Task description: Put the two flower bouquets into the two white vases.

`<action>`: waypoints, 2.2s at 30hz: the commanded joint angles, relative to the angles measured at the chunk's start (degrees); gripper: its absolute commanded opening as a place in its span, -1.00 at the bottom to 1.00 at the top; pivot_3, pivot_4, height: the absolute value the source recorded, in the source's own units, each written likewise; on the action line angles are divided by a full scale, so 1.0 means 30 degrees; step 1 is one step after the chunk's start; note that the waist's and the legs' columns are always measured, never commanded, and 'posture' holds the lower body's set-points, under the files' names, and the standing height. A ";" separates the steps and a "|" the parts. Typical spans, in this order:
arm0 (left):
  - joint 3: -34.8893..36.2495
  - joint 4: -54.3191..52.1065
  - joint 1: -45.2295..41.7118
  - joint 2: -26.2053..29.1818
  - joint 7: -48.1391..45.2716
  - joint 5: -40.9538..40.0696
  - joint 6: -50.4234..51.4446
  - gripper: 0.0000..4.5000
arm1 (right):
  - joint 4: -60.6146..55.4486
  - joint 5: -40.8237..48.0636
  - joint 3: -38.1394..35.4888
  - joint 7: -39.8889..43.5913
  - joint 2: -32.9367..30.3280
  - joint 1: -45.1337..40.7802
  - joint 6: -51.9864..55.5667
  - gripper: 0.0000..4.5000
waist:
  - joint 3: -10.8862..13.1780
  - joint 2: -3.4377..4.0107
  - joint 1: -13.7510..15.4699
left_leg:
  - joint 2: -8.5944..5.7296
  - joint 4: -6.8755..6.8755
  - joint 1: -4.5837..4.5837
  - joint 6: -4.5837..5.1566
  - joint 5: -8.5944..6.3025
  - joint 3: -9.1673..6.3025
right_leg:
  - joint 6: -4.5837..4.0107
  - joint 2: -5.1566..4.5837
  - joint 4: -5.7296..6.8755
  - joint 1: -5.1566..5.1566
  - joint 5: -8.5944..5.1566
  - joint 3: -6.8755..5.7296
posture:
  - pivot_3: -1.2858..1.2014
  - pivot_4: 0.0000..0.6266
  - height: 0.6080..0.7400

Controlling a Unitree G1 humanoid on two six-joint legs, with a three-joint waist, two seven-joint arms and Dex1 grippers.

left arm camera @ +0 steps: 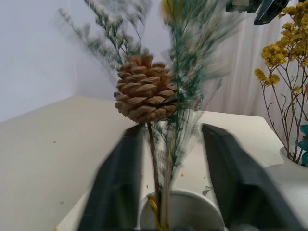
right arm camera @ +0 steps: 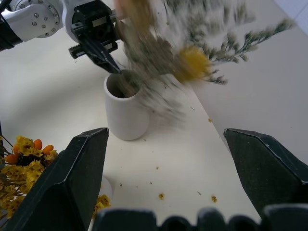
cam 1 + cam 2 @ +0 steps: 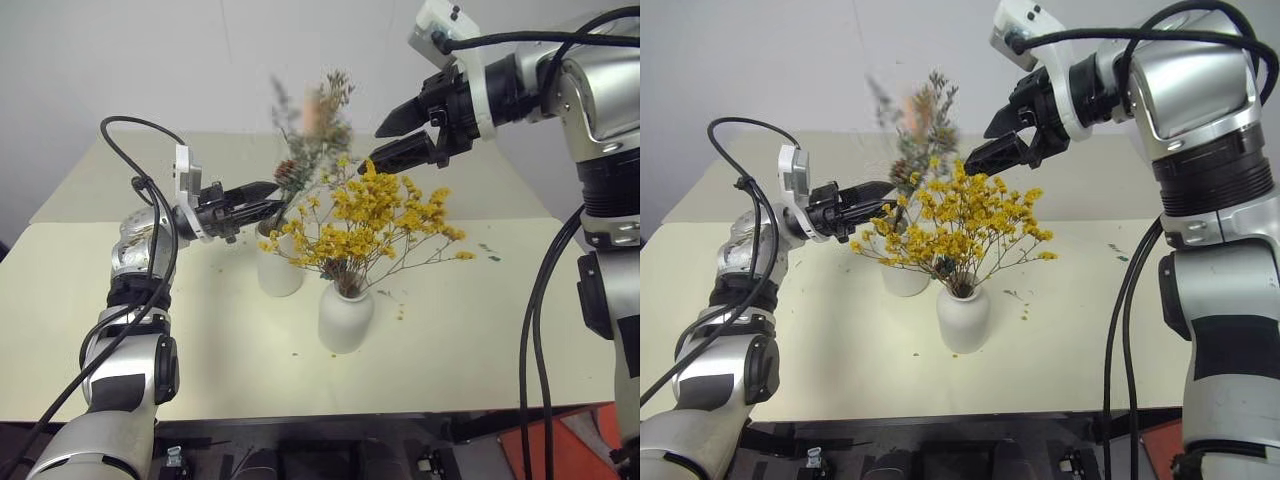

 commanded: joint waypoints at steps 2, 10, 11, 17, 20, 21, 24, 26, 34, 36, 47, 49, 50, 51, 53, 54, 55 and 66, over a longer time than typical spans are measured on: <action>0.0295 -0.1174 0.0432 0.0482 0.0102 -0.0304 -0.0192 0.67 | -0.0167 -0.0206 -0.0417 0.0000 -0.0130 -0.0304 -0.0470 1.00 | 0.0000 0.0000 -0.0026 | 0.0001 0.0000 0.0004 0.0000 0.0000 0.0000 | 0.0000 0.0001 0.0001 0.0000 0.0000 0.0001 | 0.03 -0.52 1.00; 0.1173 -0.4355 0.2483 0.1561 0.0747 -0.1454 0.1048 0.99 | -0.0168 -0.0324 -0.0558 -0.0086 -0.0166 -0.0224 -0.0577 1.00 | 0.0001 0.0002 -0.0029 | 0.0004 -0.0002 0.0005 0.0000 0.0000 -0.0002 | -0.0001 0.0000 0.0001 0.0000 0.0000 0.0002 | 0.03 -0.52 1.00; 0.1220 -0.4874 0.2820 0.1695 0.0887 -0.1580 0.1228 0.99 | -0.0176 -0.0315 -0.0572 -0.0087 -0.0170 -0.0221 -0.0576 1.00 | 0.0001 0.0002 -0.0025 | 0.0006 -0.0002 0.0005 0.0000 0.0000 -0.0002 | -0.0001 0.0000 0.0000 0.0000 0.0000 0.0001 | 0.03 -0.52 1.00; 0.2613 -0.8273 0.5282 0.2936 0.2454 -0.2718 0.2064 0.99 | 0.0058 -0.0382 -0.0894 -0.0242 -0.0348 -0.0448 -0.0857 1.00 | 0.0002 0.0003 -0.0029 | 0.0011 -0.0003 0.0015 0.0000 0.0000 -0.0002 | -0.0002 0.0000 -0.0014 0.0001 0.0000 0.0002 | 0.03 -0.52 1.00; 0.3044 -0.9593 0.6115 0.3491 0.3047 -0.3080 0.2360 0.99 | 0.0205 -0.0328 -0.1344 -0.0435 -0.0585 -0.0584 -0.1011 1.00 | 0.0002 0.0003 0.0006 | 0.0011 -0.0003 0.0014 0.0000 0.0000 -0.0003 | -0.0003 -0.0001 -0.0032 0.0001 0.0000 0.0001 | 0.03 -0.52 1.00; 0.3204 -0.9846 0.6216 0.3688 0.3302 -0.3348 0.2781 0.99 | 0.0157 -0.0278 -0.1614 -0.0565 -0.0697 -0.0555 -0.1177 1.00 | 0.0002 0.0003 0.0018 | 0.0009 -0.0003 0.0014 0.0000 0.0000 -0.0003 | -0.0003 -0.0003 -0.0035 0.0001 0.0000 0.0000 | 0.03 -0.52 1.00; 0.4306 -1.0299 0.6640 0.4540 0.4583 -0.4077 0.4134 0.99 | -0.0529 0.0206 -0.3433 -0.0914 -0.1594 -0.0021 -0.2347 1.00 | 0.0002 0.0003 0.0088 | 0.0008 -0.0003 0.0012 -0.0001 0.0000 -0.0005 | -0.0002 -0.0003 -0.0068 0.0002 0.0000 -0.0006 | 0.03 -0.52 1.00; 0.4664 -1.1004 0.7246 0.4916 0.5142 -0.4304 0.4591 0.99 | -0.0882 0.0305 -0.4415 -0.1339 -0.2172 0.0501 -0.2684 1.00 | 0.0002 0.0003 0.0101 | 0.0009 -0.0012 0.0006 0.0000 0.0000 -0.0011 | -0.0001 -0.0007 -0.0097 0.0005 0.0000 -0.0013 | 0.03 -0.52 1.00; 0.5080 -1.2559 0.8790 0.6269 0.7419 -0.4045 0.5980 0.99 | -0.2427 0.0704 -0.8130 -0.2399 -0.5484 0.3776 -0.4028 1.00 | 0.0002 0.0003 0.0134 | 0.0020 -0.0024 0.0049 -0.0002 0.0001 0.0004 | -0.0005 0.0005 -0.0092 0.0029 0.0001 -0.0002 | 0.03 -0.52 1.00; 0.5287 -1.2966 0.9213 0.6725 0.7526 -0.4351 0.6498 0.99 | -0.3359 0.1096 -0.9419 -0.2098 -0.6878 0.5609 -0.4580 1.00 | 0.0002 0.0003 0.0161 | 0.0012 -0.0034 0.0039 -0.0001 0.0000 0.0011 | -0.0004 -0.0006 -0.0119 0.0026 -0.0001 0.0003 | 0.03 -0.52 1.00; 0.6182 -1.6448 1.2173 0.7212 0.7695 -0.4386 0.5007 0.99 | -1.0037 0.4585 -1.8598 0.0426 -0.9778 1.9939 -0.3109 1.00 | -0.0007 0.0026 -0.0034 | 0.0044 -0.0049 0.0205 0.0006 -0.0003 0.0092 | 0.0032 0.0017 -0.0110 0.0146 -0.0025 0.0075 | 0.03 -0.52 1.00; 0.5587 -1.6564 1.2243 0.7394 0.8352 -0.3500 0.4943 0.99 | -1.0986 0.5173 -1.9727 0.0210 -0.9087 2.1652 -0.2895 1.00 | -0.0005 0.0026 0.0001 | 0.0054 -0.0055 0.0342 0.0006 -0.0004 0.0096 | 0.0118 0.0026 -0.0130 0.0295 -0.0110 0.0074 | 0.03 -0.52 1.00; 0.5384 -1.6428 1.2323 0.7643 0.8252 -0.3306 0.5007 0.99 | -1.1474 0.5486 -2.0108 -0.0003 -0.8776 2.2278 -0.2713 1.00 | -0.0014 0.0014 0.0035 | 0.0063 -0.0057 0.0429 0.0004 -0.0005 0.0090 | 0.0119 0.0033 -0.0153 0.0394 -0.0130 0.0064 | 0.03 -0.52 1.00; 0.5385 -1.6287 1.2493 0.7850 0.7965 -0.3256 0.4923 0.99 | -1.2060 0.5720 -2.0393 -0.0331 -0.8510 2.2926 -0.2439 1.00 | -0.0018 0.0007 0.0041 | 0.0063 -0.0064 0.0471 0.0004 -0.0005 0.0088 | 0.0124 0.0036 -0.0172 0.0435 -0.0137 0.0060 | 0.03 -0.52 1.00; 0.5828 -1.6358 1.2980 0.8010 0.7499 -0.3474 0.4684 0.99 | -1.2875 0.6094 -2.0865 -0.0349 -0.8292 2.4200 -0.2432 1.00 | -0.0018 0.0008 0.0034 | 0.0062 -0.0062 0.0515 0.0003 -0.0006 0.0090 | 0.0126 0.0033 -0.0184 0.0489 -0.0138 0.0061 | 0.03 -0.52 1.00; 0.6102 -1.6493 1.3287 0.8032 0.7378 -0.3591 0.4619 0.99 | -1.3076 0.6282 -2.1076 -0.0164 -0.8263 2.4842 -0.2529 1.00 | -0.0019 0.0008 0.0040 | 0.0061 -0.0063 0.0514 0.0003 -0.0006 0.0094 | 0.0125 0.0027 -0.0188 0.0488 -0.0138 0.0062 | 0.03 -0.52 1.00; 0.6345 -1.6737 1.3586 0.8086 0.7392 -0.3752 0.4782 0.99 | -1.3082 0.6489 -2.1282 0.0185 -0.8319 2.5442 -0.2749 1.00 | -0.0018 0.0009 0.0037 | 0.0062 -0.0064 0.0512 0.0003 -0.0006 0.0093 | 0.0123 0.0026 -0.0194 0.0489 -0.0139 0.0062 | 0.03 -0.52 1.00; 0.8455 -1.6779 1.5175 1.0828 0.4725 -0.5932 0.7054 0.99 | -1.2666 0.8271 -2.0973 0.0408 -0.8664 2.7158 -0.3267 1.00 | -0.0017 0.0009 0.0106 | 0.0076 -0.0109 0.0479 0.0003 -0.0008 0.0085 | 0.0109 0.0026 -0.0300 0.0485 -0.0145 0.0029 | 0.03 -0.52 1.00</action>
